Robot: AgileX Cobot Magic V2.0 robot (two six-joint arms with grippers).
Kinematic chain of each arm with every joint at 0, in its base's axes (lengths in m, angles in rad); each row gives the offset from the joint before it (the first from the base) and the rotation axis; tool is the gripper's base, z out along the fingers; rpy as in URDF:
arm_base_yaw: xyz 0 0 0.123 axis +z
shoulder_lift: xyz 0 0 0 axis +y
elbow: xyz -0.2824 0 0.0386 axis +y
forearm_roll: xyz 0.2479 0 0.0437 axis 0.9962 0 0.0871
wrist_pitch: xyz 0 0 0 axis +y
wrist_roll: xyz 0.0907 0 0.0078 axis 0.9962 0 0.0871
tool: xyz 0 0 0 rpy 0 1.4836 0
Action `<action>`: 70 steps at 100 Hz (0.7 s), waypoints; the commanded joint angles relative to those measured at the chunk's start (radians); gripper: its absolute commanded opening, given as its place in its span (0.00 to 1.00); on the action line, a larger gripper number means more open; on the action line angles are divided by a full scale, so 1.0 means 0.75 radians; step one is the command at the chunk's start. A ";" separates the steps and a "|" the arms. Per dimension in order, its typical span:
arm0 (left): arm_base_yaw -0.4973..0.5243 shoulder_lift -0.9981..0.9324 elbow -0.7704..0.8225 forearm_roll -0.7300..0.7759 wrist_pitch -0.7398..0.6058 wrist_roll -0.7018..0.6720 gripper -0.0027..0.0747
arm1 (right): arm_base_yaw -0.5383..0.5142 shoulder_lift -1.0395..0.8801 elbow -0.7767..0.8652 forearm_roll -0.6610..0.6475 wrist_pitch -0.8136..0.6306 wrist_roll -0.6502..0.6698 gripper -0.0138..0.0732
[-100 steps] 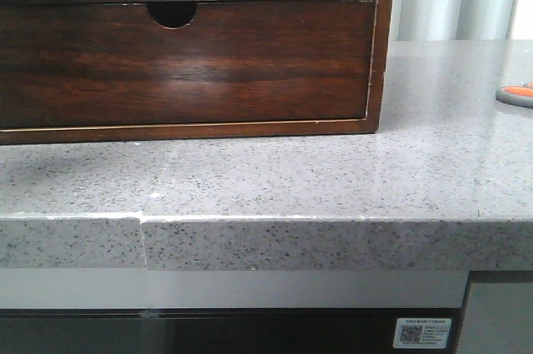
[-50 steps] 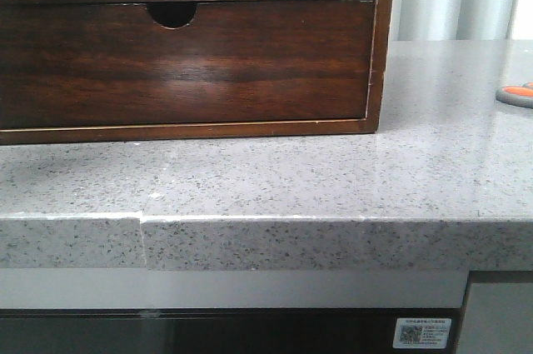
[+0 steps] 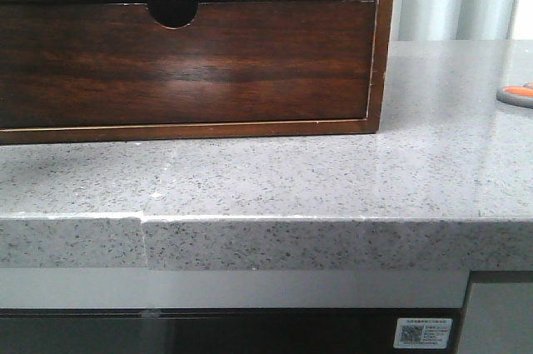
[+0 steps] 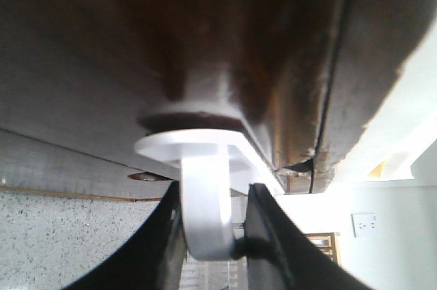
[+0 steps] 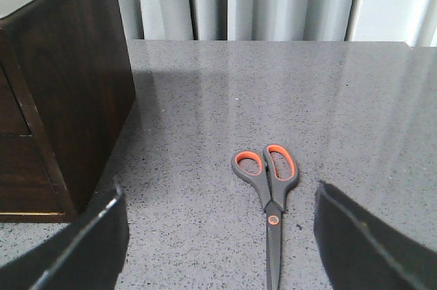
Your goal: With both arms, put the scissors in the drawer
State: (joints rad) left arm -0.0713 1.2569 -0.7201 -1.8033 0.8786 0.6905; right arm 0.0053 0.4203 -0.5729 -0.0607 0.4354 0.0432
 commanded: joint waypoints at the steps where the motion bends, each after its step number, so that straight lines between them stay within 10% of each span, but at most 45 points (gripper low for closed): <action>1: -0.004 -0.029 -0.042 -0.085 0.129 0.070 0.11 | -0.005 0.018 -0.046 -0.012 -0.110 -0.004 0.74; 70: -0.001 -0.208 0.091 0.005 0.253 0.066 0.11 | -0.005 0.018 -0.046 -0.012 -0.110 -0.004 0.74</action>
State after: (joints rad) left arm -0.0653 1.1758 -0.6442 -1.7955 0.9318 0.6828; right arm 0.0053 0.4203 -0.5729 -0.0607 0.4333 0.0432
